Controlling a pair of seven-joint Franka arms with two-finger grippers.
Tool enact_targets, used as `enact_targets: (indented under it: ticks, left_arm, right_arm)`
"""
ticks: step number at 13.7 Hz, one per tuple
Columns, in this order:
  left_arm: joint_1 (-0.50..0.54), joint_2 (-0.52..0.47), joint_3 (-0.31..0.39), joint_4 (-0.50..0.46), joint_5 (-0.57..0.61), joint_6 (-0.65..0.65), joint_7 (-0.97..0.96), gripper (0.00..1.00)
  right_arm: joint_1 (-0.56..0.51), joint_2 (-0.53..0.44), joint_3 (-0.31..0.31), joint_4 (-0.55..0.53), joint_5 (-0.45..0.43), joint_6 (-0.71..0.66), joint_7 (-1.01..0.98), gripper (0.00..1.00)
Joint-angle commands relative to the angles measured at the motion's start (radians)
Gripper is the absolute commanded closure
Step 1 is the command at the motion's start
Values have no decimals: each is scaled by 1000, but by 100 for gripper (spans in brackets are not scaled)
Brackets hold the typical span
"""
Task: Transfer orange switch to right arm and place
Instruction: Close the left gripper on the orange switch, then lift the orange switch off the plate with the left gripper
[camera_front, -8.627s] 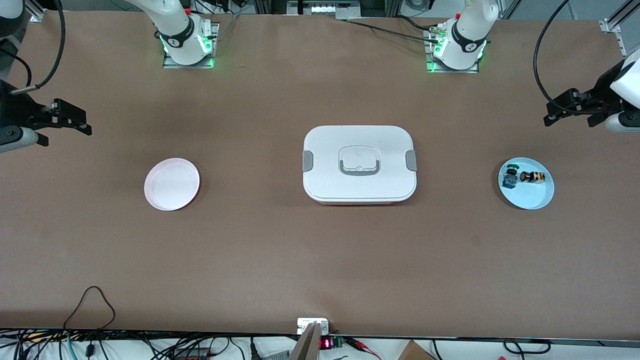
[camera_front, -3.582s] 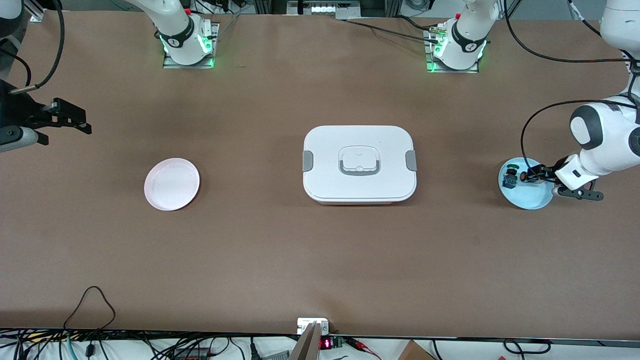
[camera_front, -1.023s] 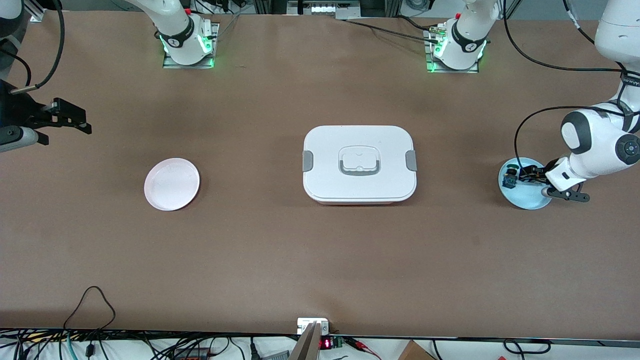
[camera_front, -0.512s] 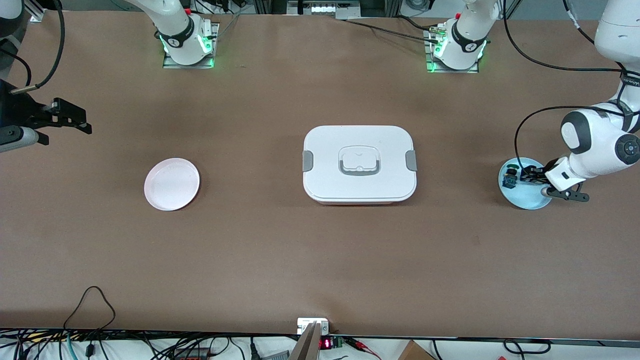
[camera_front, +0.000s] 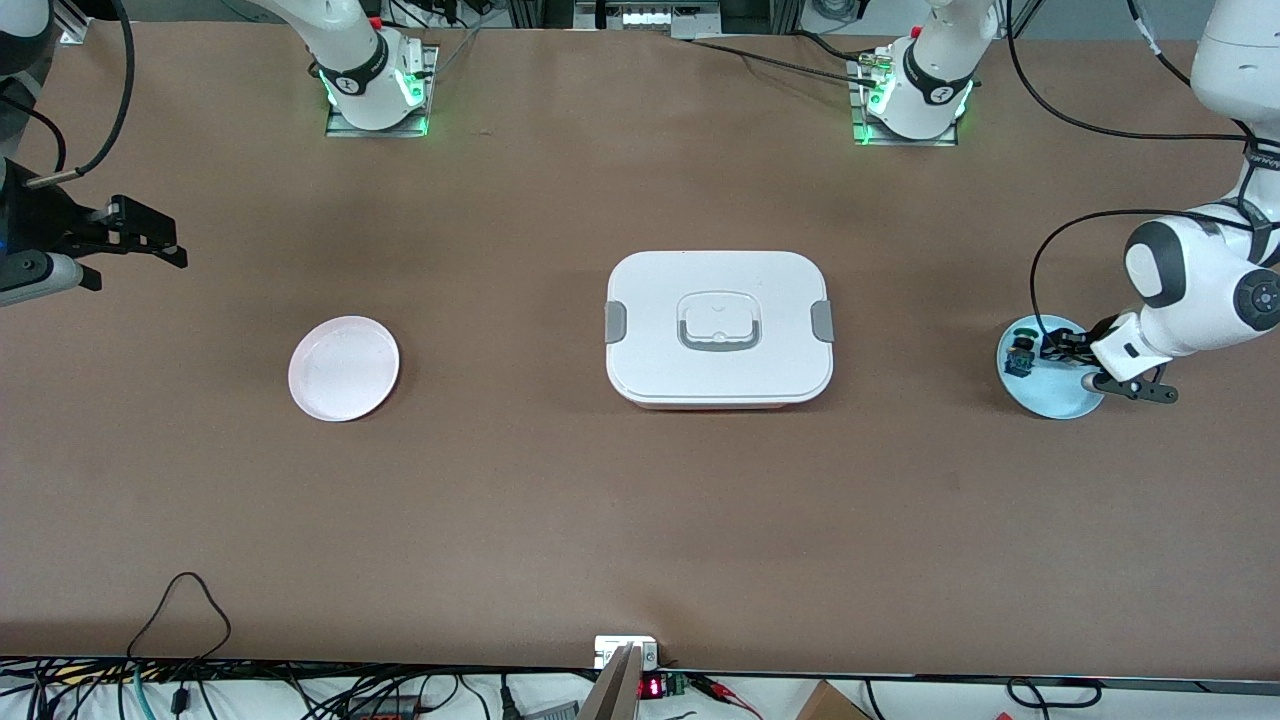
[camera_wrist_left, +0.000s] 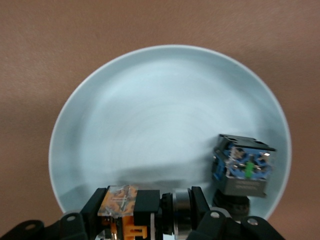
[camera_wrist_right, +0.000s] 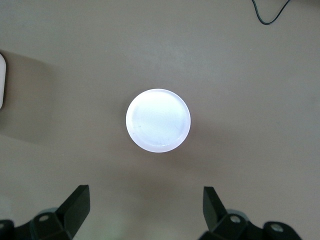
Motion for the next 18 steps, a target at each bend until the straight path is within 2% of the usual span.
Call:
enact_targets:
  ticks: [1, 4, 6, 8, 11, 16, 18]
  left_arm:
    - [-25, -86, -3, 28, 9, -122, 13, 100]
    - [-26, -114, -9, 89, 12, -191, 51, 100]
    - [-25, -115, -9, 134, 9, -199, 162, 100]
    - [-26, -120, -11, 151, 8, -205, 164, 100]
    - [-42, -140, -28, 184, -92, -332, 167, 100]
    - [-138, -242, -29, 189, -104, -400, 164, 100]
    - [-161, -285, -32, 189, -155, -406, 168, 100]
  right_arm:
    - [2, -7, 6, 5, 6, -5, -4, 0]
    - [1, -7, 6, 5, 6, -7, -6, 0]
    - [1, -7, 6, 5, 6, -5, -6, 0]
    - [1, -7, 6, 5, 6, -5, -6, 0]
    - [-1, -7, 4, 5, 8, -4, -6, 0]
    - [-1, -7, 4, 5, 8, -7, -6, 0]
    - [-4, -7, 4, 5, 8, -8, -7, 0]
